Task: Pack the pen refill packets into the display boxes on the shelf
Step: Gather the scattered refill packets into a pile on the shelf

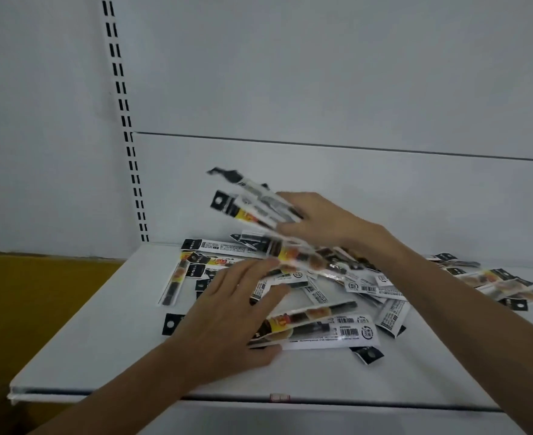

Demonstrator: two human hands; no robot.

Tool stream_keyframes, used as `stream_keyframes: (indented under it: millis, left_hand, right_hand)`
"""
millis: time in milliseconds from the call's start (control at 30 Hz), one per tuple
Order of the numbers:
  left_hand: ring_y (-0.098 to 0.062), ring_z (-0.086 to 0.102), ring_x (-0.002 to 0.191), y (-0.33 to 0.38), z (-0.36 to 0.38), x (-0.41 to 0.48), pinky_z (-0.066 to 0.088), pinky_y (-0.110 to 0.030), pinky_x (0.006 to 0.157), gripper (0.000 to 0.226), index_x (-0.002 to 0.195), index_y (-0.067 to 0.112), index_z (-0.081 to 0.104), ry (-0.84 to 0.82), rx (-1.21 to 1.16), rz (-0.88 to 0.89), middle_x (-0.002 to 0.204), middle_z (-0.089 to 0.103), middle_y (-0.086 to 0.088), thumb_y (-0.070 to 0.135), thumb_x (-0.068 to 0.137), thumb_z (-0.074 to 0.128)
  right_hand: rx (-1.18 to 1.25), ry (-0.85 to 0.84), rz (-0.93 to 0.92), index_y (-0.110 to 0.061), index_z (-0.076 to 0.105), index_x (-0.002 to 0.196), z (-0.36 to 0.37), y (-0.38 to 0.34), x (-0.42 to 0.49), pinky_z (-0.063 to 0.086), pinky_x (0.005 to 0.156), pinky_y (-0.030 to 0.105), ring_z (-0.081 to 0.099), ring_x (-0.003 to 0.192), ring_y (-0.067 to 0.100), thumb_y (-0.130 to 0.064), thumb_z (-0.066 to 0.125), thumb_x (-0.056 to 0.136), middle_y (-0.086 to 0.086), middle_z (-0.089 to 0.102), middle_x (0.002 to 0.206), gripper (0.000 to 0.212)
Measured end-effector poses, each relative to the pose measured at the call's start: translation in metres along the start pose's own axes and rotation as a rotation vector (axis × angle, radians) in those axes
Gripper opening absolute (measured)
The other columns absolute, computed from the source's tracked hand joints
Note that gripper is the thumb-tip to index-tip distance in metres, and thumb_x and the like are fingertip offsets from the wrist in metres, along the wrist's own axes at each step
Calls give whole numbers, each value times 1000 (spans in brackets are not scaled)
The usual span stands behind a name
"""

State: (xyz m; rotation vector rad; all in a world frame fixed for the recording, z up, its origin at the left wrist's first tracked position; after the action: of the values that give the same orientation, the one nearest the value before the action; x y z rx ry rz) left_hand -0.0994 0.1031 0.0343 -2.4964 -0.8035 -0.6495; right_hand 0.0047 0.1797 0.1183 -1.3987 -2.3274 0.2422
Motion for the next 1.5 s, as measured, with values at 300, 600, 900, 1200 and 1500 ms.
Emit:
stream_keyframes:
  millis: [300, 600, 900, 1200, 1500]
  left_hand:
    - [-21, -1, 142, -21, 16, 9, 10, -42, 116, 113, 139, 30, -24, -180, -201, -142, 154, -8, -10, 72, 64, 49]
    - [-16, 24, 123, -29, 43, 10, 18, -35, 109, 103, 142, 26, 13, -436, -135, -138, 137, 28, 6, 89, 61, 26]
    - [-9, 11, 137, -18, 48, 19, 2, -26, 113, 103, 146, 26, 2, -496, -298, -123, 152, 14, 8, 80, 63, 32]
    - [-1, 33, 114, -11, 32, 13, 26, -23, 104, 72, 133, 30, 37, -250, -358, -80, 127, 45, 15, 69, 73, 42]
    - [-18, 43, 117, -16, 37, 17, 29, -40, 103, 95, 142, 23, 27, -350, -142, -142, 131, 48, 4, 81, 67, 29]
  right_hand:
    - [368, -303, 68, -29, 53, 119, 55, -4, -23, 39, 100, 17, 51, 115, -2, -15, 73, 77, -18, 56, 122, 48]
    - [-54, -99, 411, -21, 40, 138, 42, 95, -47, 35, 96, 26, 47, 123, 18, -33, 61, 88, 1, 46, 141, 56]
    - [-242, -175, 376, -22, 52, 124, 49, 94, -42, 44, 90, 35, 49, 111, 20, -48, 65, 79, 2, 50, 117, 53]
    - [-126, -154, 520, -11, 49, 116, 37, 121, -47, 49, 77, 33, 56, 90, 21, -31, 73, 77, 9, 59, 109, 50]
    - [-181, -190, 468, -7, 52, 121, 38, 108, -42, 47, 78, 28, 54, 100, 22, -27, 72, 79, 11, 57, 119, 51]
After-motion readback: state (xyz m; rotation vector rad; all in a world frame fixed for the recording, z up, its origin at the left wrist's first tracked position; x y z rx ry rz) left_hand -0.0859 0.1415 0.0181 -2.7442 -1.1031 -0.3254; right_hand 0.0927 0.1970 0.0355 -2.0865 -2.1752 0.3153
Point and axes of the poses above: each hand's wrist, its own x-axis towards the middle knuckle, its own z-axis out of the palm, y = z × x, the point moved 7 cm from there along x, towards the middle knuckle
